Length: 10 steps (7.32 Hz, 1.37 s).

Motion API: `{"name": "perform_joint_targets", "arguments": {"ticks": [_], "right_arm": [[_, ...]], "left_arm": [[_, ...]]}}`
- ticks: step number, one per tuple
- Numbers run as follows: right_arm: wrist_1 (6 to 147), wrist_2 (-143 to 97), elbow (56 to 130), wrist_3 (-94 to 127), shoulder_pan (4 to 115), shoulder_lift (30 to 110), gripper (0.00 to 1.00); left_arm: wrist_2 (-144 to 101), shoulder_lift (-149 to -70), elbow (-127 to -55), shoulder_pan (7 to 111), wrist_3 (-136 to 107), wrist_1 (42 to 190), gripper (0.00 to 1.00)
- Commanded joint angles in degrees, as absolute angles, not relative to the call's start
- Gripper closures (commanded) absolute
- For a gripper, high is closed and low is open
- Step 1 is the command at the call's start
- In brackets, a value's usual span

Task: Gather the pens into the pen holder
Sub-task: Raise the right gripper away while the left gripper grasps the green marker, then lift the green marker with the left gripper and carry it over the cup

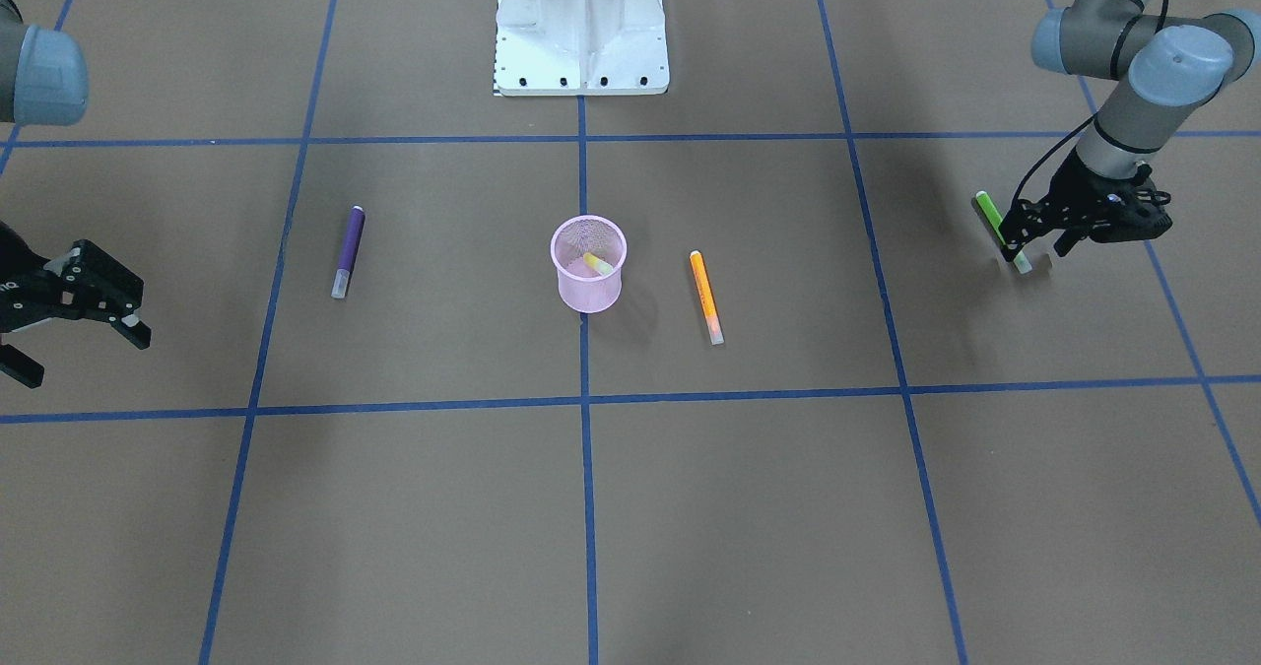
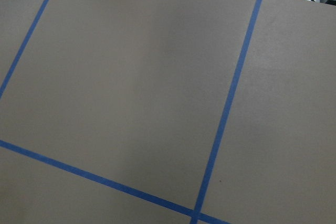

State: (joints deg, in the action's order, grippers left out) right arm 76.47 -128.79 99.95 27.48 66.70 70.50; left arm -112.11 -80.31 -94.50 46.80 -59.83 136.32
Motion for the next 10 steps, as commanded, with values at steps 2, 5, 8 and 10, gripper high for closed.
{"name": "perform_joint_targets", "arguments": {"ticks": [2, 5, 8, 10], "right_arm": [[76.46, -128.67, 99.93, 27.33, 66.8, 70.66, 0.0], [76.46, -128.67, 99.93, 27.33, 66.8, 70.66, 0.0], [76.46, -128.67, 99.93, 27.33, 66.8, 71.01, 0.0], [76.11, -128.41, 100.02, 27.33, 66.8, 72.07, 0.0]], "left_arm": [[-111.8, -80.33, -94.66, 45.97, -60.03, 136.32, 0.62], [-111.8, -80.33, -95.1, 45.88, -59.77, 136.23, 1.0], [-111.8, -80.16, -102.0, 46.4, -57.85, 136.32, 1.0], [-105.43, -84.08, -108.96, 46.67, -57.39, 136.49, 1.0]]}}
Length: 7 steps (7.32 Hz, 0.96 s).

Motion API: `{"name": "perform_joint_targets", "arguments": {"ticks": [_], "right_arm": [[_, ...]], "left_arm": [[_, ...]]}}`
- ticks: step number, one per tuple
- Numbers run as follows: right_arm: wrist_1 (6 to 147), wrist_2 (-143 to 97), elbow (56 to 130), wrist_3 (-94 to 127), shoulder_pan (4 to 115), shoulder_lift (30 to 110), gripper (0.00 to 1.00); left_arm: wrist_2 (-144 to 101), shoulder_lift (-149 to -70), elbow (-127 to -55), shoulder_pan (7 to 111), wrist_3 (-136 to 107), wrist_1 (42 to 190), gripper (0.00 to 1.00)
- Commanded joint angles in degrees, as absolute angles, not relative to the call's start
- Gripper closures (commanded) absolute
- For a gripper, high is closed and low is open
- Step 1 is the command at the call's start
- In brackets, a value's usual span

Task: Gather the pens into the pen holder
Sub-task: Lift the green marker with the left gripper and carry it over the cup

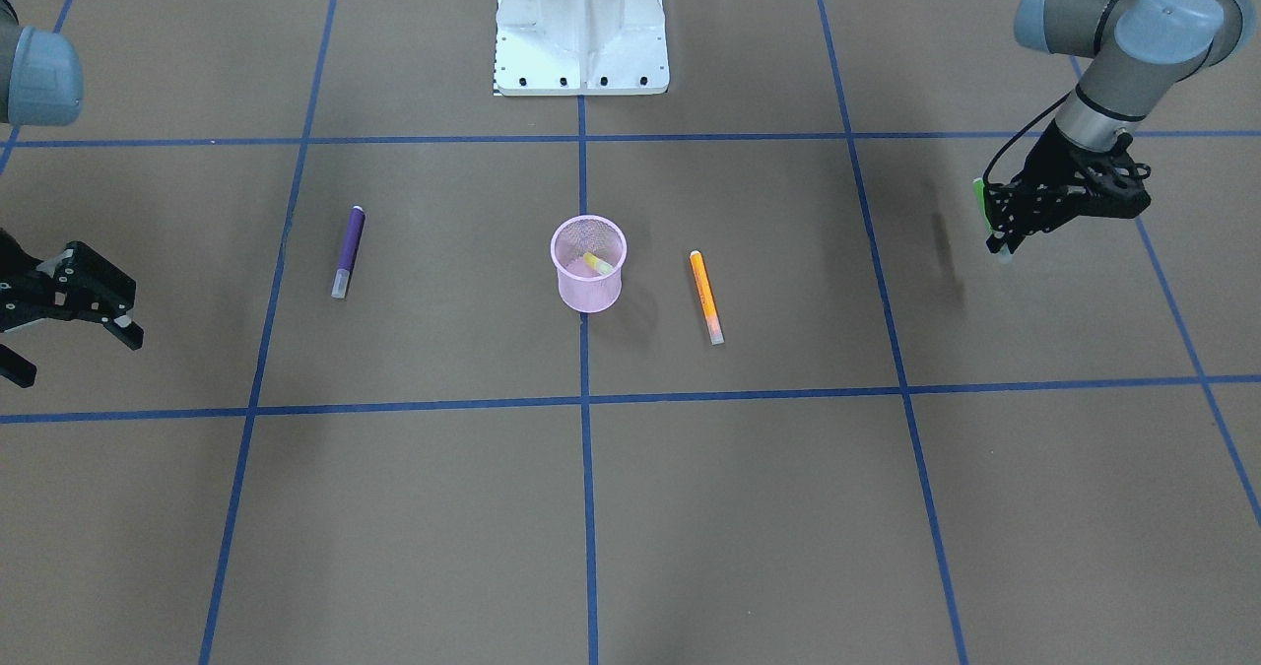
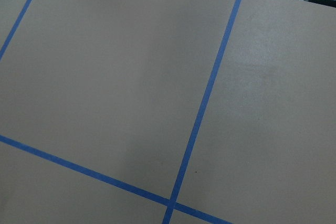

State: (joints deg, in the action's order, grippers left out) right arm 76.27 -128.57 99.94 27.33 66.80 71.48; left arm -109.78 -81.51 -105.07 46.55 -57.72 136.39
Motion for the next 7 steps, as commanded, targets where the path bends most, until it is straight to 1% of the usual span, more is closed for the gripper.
{"name": "perform_joint_targets", "arguments": {"ticks": [1, 3, 5, 6, 7], "right_arm": [[76.11, -128.32, 99.93, 27.33, 66.8, 72.16, 0.0], [76.11, -128.32, 99.93, 27.68, 66.71, 72.16, 0.0], [76.03, -127.54, 99.93, 27.77, 66.71, 72.16, 0.0], [75.94, -127.27, 100.02, 27.95, 66.71, 72.07, 0.0], [75.85, -127.27, 100.02, 28.04, 66.71, 72.07, 0.0]], "left_arm": [[-104.6, -90.03, -108.81, 46.41, -57.48, 136.49, 1.0], [-101.98, -99.89, -109.07, 46.14, -57.92, 136.49, 1.0], [-95.91, -104.22, -109.25, 44.83, -57.66, 142.44, 1.0], [-89.62, -106.76, -109.16, 41.69, -57.4, 144.12, 1.0], [-82.25, -109.57, -109.16, 36.0, -56.87, 145.45, 1.0]]}}
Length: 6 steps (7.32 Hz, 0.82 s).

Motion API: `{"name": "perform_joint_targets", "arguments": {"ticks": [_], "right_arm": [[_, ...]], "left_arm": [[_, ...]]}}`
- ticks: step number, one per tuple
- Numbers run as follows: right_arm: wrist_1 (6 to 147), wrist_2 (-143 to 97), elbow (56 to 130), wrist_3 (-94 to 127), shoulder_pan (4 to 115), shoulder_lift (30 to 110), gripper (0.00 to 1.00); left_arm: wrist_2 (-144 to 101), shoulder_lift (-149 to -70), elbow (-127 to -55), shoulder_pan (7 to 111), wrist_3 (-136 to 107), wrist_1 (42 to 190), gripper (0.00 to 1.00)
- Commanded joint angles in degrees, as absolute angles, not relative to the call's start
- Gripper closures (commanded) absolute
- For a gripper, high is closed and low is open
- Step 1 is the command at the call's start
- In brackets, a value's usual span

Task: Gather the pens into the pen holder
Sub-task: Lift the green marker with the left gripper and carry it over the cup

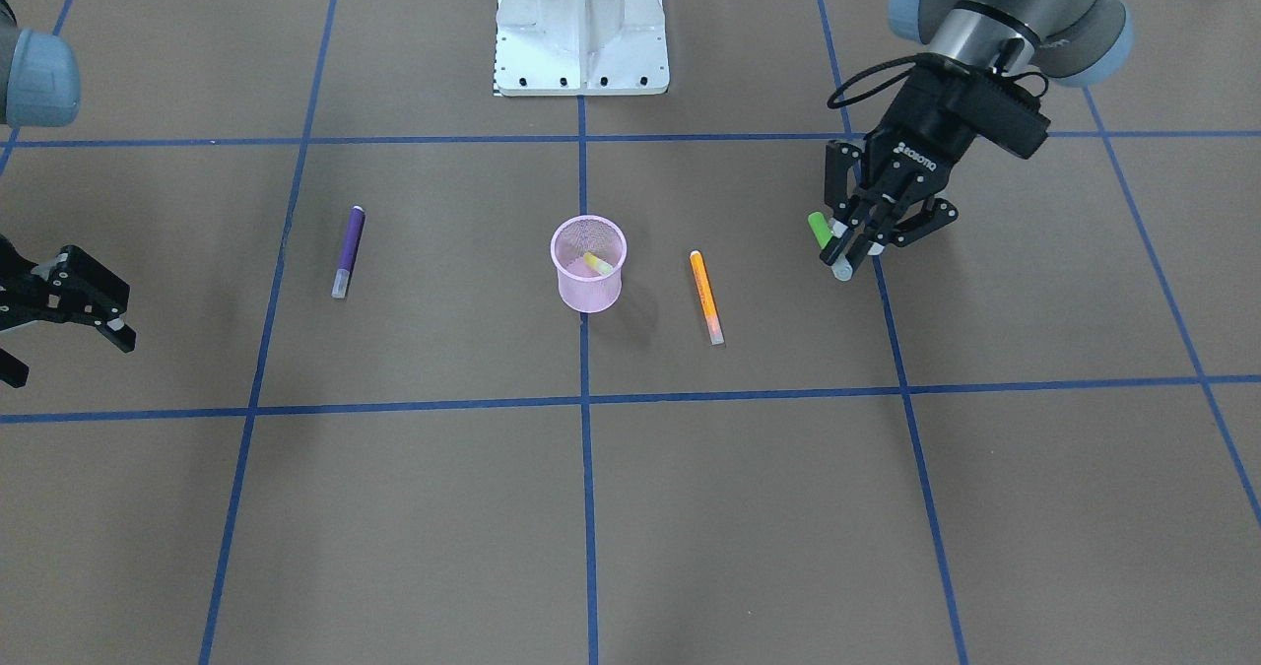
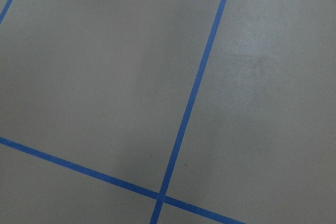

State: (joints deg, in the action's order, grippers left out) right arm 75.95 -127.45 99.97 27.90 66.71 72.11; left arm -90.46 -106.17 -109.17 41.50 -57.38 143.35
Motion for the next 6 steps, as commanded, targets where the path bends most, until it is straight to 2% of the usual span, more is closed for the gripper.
{"name": "perform_joint_targets", "arguments": {"ticks": [1, 4, 6], "right_arm": [[75.85, -127.27, 99.93, 28.04, 66.71, 71.98, 0.0], [75.85, -127.18, 99.93, 28.04, 66.62, 71.89, 0.0], [75.85, -126.91, 99.93, 28.04, 66.62, 71.81, 0.0]], "left_arm": [[-75.04, -113.08, -108.38, 30.55, -53.04, 145.46, 1.0], [-67.78, -115.31, -104.0, 24.62, -46.62, 147.91, 1.0], [-61.38, -119.15, -95.41, 21.29, -45.79, 154.91, 1.0]]}}
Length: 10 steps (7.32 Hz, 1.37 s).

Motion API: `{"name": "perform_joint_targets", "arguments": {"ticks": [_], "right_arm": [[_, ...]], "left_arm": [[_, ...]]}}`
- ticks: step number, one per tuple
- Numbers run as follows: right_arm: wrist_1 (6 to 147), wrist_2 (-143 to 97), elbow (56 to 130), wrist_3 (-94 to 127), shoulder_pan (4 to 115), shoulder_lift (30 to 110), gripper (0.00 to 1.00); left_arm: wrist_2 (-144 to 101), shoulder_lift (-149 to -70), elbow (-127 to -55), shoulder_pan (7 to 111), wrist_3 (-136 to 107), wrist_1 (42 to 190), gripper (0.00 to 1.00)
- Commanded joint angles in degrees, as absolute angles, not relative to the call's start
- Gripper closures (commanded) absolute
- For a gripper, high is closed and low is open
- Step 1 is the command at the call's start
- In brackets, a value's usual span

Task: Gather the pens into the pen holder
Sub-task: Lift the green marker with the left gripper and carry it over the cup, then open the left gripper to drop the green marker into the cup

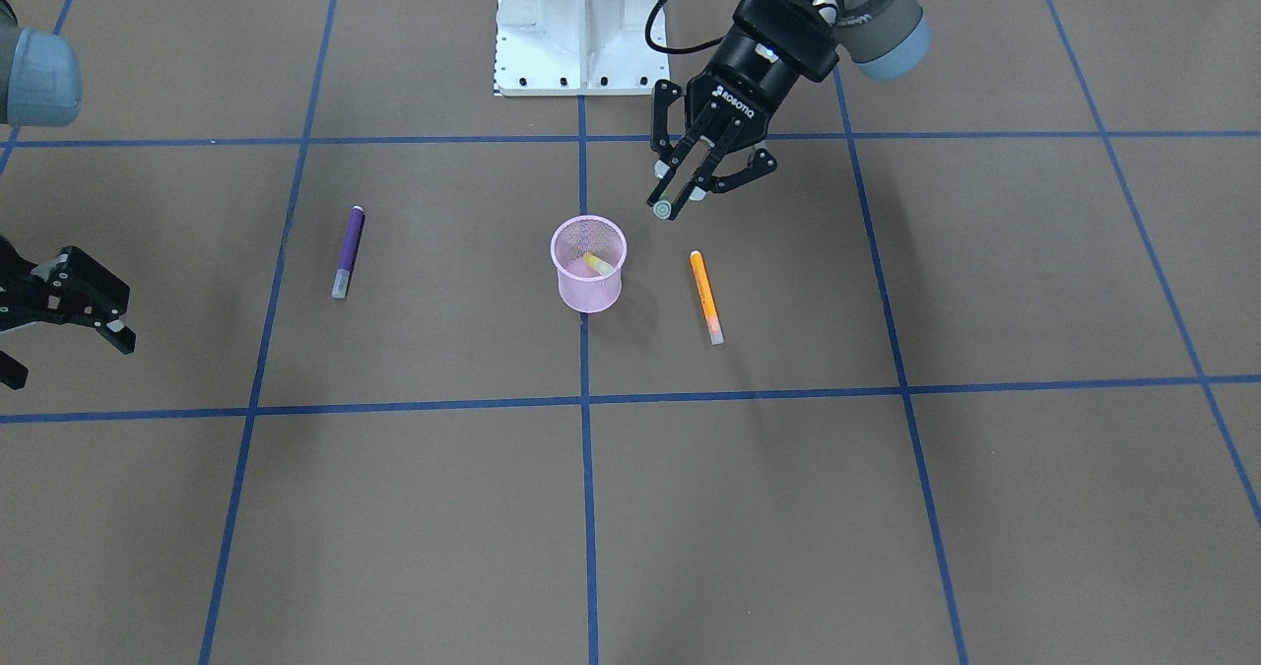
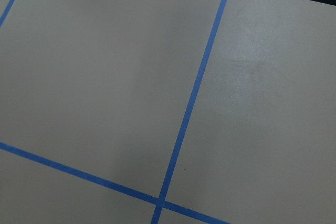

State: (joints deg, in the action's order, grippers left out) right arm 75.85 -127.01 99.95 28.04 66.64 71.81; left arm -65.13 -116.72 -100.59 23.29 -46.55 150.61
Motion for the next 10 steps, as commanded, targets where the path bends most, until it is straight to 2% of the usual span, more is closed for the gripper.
{"name": "perform_joint_targets", "arguments": {"ticks": [1, 4, 5, 7, 8, 10], "right_arm": [[75.85, -126.91, 99.93, 28.04, 66.62, 71.81, 0.0], [75.85, -126.91, 99.93, 28.04, 66.62, 71.81, 0.0], [75.85, -126.83, 99.93, 28.04, 66.62, 71.81, 0.0], [75.76, -126.65, 100.11, 28.3, 66.62, 71.63, 0.0], [75.76, -126.65, 100.28, 29.08, 66.62, 71.46, 0.0], [75.76, -126.74, 100.98, 33.46, 66.53, 70.93, 0.0]], "left_arm": [[-59.43, -121.96, -91.88, 19.53, -45.7, 156.6, 1.0], [-57.93, -123.13, -89.39, 17.76, -45.79, 157.67, 1.0], [-58.01, -123.22, -89.21, 17.75, -45.79, 157.68, 0.89], [-58.09, -124.79, -89.3, 17.32, -46.66, 160.99, 0.04], [-58.1, -125.24, -89.73, 16.18, -47.98, 161.97, 0.0], [-58.1, -124.55, -91.39, 16.43, -48.16, 161.02, 0.0]]}}
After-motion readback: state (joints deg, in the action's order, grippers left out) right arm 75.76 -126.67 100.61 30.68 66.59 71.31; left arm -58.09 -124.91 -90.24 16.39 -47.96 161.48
